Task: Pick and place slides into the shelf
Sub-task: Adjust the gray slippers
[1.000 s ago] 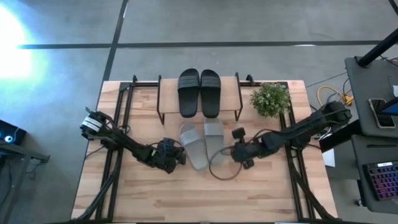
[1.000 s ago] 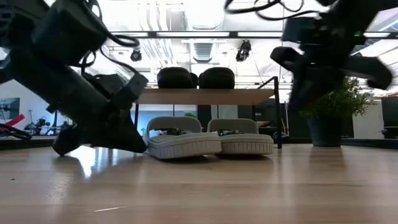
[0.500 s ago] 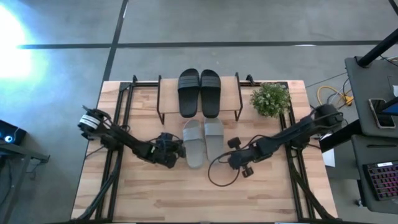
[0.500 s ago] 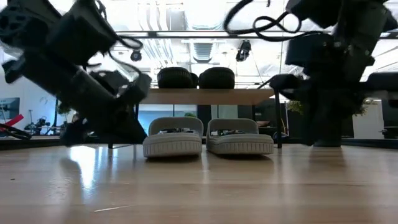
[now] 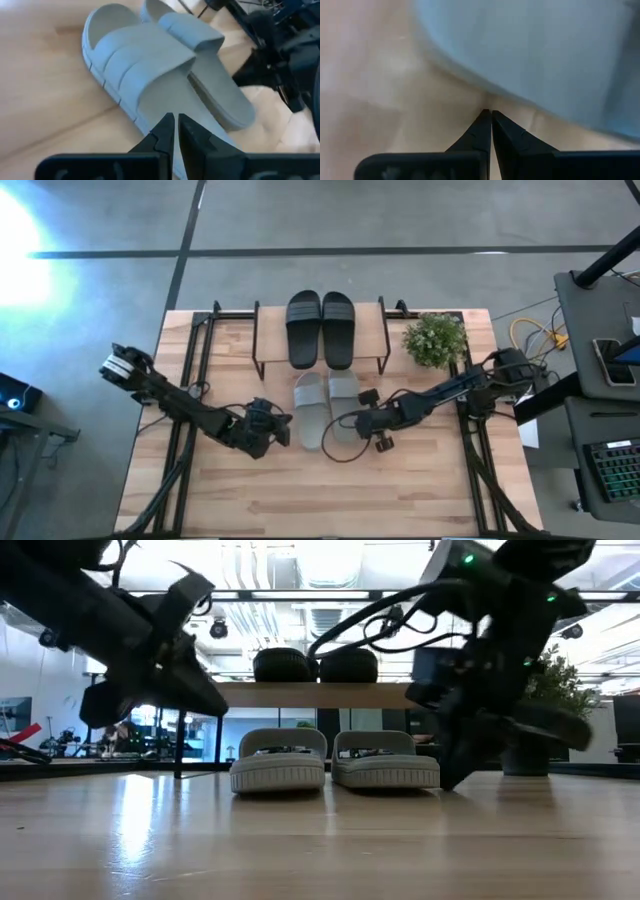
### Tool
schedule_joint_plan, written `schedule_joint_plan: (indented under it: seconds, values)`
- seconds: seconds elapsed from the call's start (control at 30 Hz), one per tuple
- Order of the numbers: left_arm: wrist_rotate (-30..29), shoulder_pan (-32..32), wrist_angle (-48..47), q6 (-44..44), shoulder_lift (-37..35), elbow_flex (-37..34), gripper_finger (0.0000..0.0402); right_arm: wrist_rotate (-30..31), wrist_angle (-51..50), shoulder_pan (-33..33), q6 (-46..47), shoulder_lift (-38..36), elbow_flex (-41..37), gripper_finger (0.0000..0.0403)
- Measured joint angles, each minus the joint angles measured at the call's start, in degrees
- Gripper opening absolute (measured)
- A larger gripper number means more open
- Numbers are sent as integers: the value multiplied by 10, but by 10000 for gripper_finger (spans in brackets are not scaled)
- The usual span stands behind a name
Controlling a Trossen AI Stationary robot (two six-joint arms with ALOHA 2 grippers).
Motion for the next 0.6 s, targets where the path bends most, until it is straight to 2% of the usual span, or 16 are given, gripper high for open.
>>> schedule_joint_plan:
  seconds: [0.17, 0.3, 0.6]
  values:
    - [42, -3, -4, -95, 51, -2, 10, 24, 34, -19, -44, 1, 14, 9]
    - [25, -15, 0, -167, 95, -2, 10, 14, 54, -18, -59, 4, 33, 9]
    - [0, -13, -12, -181, 117, 0, 10, 12, -9, -18, -35, 4, 43, 9]
